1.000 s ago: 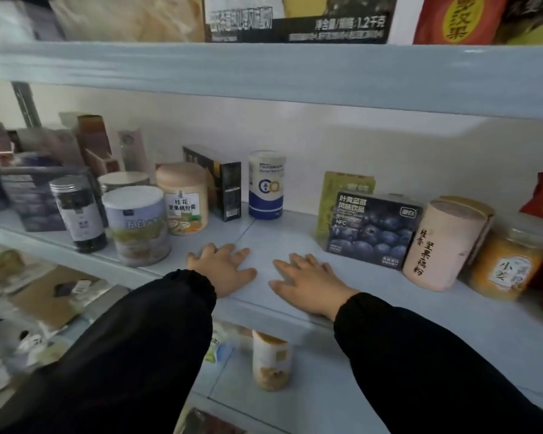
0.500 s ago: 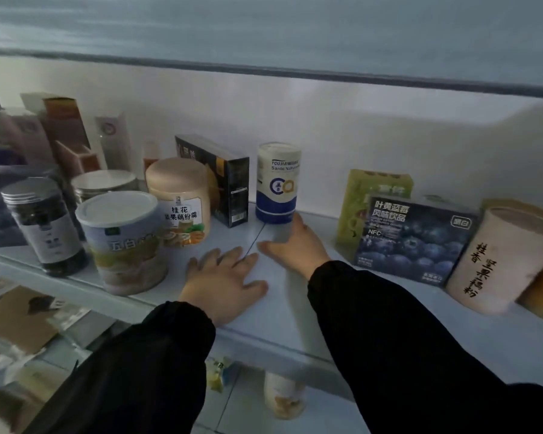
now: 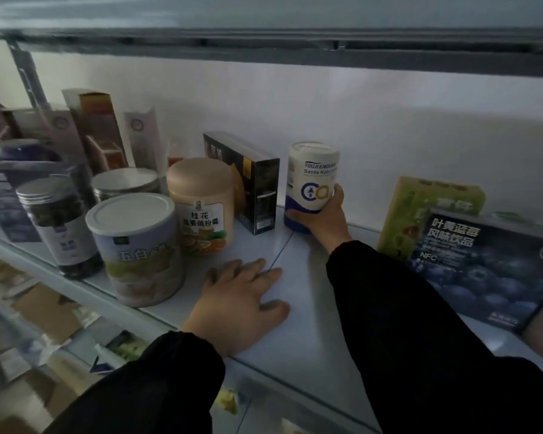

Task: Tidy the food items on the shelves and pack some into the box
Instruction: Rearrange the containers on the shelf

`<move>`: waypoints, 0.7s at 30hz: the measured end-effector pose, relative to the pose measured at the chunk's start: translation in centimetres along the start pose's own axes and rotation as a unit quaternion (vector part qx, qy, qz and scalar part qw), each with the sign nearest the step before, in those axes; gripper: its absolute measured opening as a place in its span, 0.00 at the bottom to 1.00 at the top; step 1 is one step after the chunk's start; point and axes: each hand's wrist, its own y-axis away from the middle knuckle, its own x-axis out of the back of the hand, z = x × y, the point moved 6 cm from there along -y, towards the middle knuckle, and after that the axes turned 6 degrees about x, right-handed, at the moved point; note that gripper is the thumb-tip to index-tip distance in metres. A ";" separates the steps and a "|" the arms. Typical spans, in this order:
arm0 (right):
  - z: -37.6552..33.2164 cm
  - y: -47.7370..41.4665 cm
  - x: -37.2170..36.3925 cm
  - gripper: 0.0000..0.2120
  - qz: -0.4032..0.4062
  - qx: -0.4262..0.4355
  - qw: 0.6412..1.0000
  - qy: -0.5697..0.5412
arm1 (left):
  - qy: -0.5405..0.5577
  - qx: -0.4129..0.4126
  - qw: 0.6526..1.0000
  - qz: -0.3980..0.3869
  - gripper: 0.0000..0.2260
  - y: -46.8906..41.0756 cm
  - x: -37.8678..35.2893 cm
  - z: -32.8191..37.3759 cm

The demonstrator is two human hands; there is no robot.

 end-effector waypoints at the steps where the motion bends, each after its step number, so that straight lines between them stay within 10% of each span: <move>1: -0.1 -0.1 -0.1 0.57 0.004 0.008 1.000 0.008 | 0.001 0.002 1.000 0.003 0.31 -0.1 0.0 0.0; 5: -0.1 0.4 -0.2 0.45 0.008 0.013 1.000 0.025 | 0.003 0.008 1.000 0.003 0.31 -0.3 0.1 -0.2; 21: 0.1 5.4 2.7 0.49 -0.034 -0.032 0.998 0.032 | 0.013 0.011 1.000 -0.002 0.30 0.1 0.3 0.1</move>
